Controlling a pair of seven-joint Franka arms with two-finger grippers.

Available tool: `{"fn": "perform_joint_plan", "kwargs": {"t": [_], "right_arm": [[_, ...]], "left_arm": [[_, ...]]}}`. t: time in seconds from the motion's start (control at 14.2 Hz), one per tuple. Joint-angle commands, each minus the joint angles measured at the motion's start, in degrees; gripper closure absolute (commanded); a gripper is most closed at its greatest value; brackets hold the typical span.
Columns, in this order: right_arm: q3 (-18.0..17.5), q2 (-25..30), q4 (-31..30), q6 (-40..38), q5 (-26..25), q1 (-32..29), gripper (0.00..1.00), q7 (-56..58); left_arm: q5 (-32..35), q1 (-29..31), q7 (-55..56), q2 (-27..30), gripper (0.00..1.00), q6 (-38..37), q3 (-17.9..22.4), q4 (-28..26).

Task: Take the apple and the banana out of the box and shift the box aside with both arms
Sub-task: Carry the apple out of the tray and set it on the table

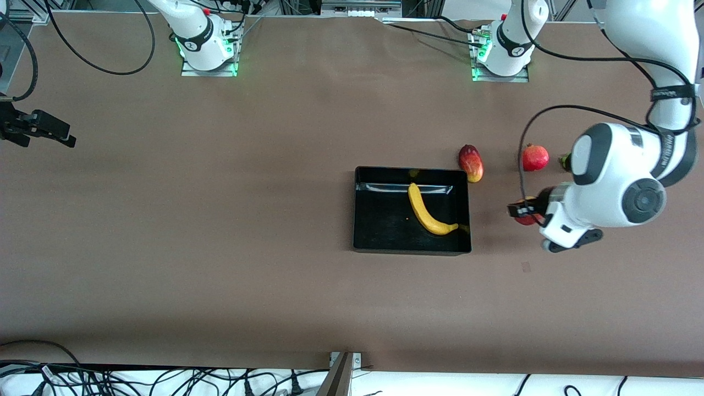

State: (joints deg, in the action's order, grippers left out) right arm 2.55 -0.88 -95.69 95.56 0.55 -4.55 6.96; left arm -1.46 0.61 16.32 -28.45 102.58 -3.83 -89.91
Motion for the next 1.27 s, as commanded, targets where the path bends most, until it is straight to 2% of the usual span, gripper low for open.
{"fn": "perform_joint_plan", "kwargs": {"t": [0.0,0.21,0.63,1.06,1.13,1.2], "right_arm": [[-0.27,0.18,0.50,-0.98,0.85,-0.72,0.00,0.60],[-0.27,0.18,0.50,-0.90,0.85,-0.64,0.00,0.60],[-0.27,0.44,0.24,-1.34,0.85,-0.64,0.00,0.60],[-0.35,0.44,0.33,-1.25,0.85,-0.64,0.00,0.60],[-0.27,0.27,0.33,-1.16,0.85,-0.64,0.00,0.60],[-0.27,0.09,0.50,-1.07,0.85,-0.64,0.00,0.60]], "left_arm": [[4.09,4.57,-9.18,-4.23,1.00,6.98,-0.66,0.61],[4.80,5.02,-9.64,-8.28,1.00,16.49,0.75,0.44],[4.89,4.93,-8.77,-13.82,1.00,28.79,1.01,0.44],[4.89,4.76,-8.41,-18.74,1.00,36.63,1.72,0.44],[4.98,4.67,-8.50,-18.92,0.84,36.64,2.06,0.44],[4.98,4.76,-8.50,-18.75,0.51,36.64,2.15,0.44]]}}
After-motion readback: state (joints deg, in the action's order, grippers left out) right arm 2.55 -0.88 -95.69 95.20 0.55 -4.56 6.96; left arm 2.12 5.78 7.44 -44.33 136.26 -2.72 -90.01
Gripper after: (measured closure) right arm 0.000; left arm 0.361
